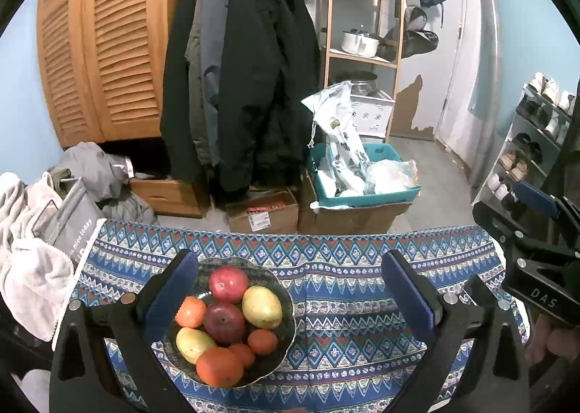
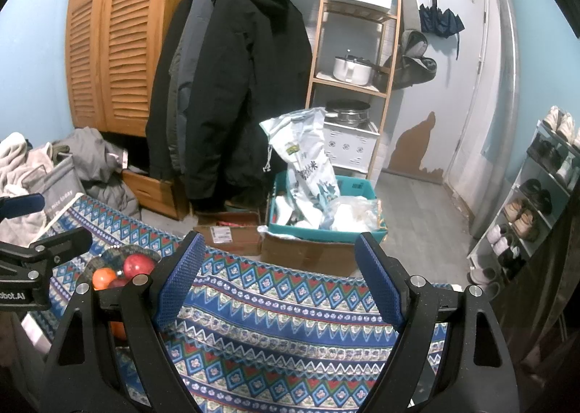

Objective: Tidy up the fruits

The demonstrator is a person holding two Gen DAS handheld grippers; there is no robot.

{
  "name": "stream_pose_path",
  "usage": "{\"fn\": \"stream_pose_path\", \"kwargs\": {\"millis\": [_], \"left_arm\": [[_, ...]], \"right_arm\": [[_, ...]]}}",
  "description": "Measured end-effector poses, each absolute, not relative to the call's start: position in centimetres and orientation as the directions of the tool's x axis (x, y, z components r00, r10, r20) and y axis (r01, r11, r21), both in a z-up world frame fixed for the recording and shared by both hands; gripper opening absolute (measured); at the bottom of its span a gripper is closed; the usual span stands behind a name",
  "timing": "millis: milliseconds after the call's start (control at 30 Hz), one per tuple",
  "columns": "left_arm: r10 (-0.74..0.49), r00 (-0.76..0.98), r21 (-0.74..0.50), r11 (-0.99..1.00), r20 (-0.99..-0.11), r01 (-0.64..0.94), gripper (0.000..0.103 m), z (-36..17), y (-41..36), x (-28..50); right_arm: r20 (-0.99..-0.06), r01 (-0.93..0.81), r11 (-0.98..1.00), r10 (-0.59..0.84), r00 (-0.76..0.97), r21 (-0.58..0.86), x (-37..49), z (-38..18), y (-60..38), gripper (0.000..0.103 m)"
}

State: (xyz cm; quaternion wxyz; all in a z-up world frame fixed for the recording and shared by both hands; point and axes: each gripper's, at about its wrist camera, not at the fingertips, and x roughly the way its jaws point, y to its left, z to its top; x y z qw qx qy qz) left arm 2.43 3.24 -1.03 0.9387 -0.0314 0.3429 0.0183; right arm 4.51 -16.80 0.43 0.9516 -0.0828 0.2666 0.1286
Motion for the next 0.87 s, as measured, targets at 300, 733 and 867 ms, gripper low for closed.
{"fn": "stream_pose_path", "kwargs": {"millis": [300, 733, 867], "left_arm": [[0.015, 0.765, -0.041, 0.998, -0.644, -0.054, 0.102, -0.9, 3.2, 2.4], [0.020, 0.778, -0.039, 0.998, -0.627, -0.056, 0.102, -0.8, 3.2, 2.3], [0.019, 0.772, -0.039, 0.998, -0.635, -0.057, 0.102, -0.8, 3.2, 2.3]], "right_arm": [[-0.529, -0.290, 0.953, 0.201, 0.825, -0.089, 4.5, 0.5, -17.0, 0.083], [-0.531, -0.286, 0.954, 0.197, 0.824, -0.090, 4.5, 0.4, -17.8, 0.083], [-0.533, -0.284, 0.954, 0.194, 0.824, -0.092, 4.4, 0.3, -18.4, 0.083]]}}
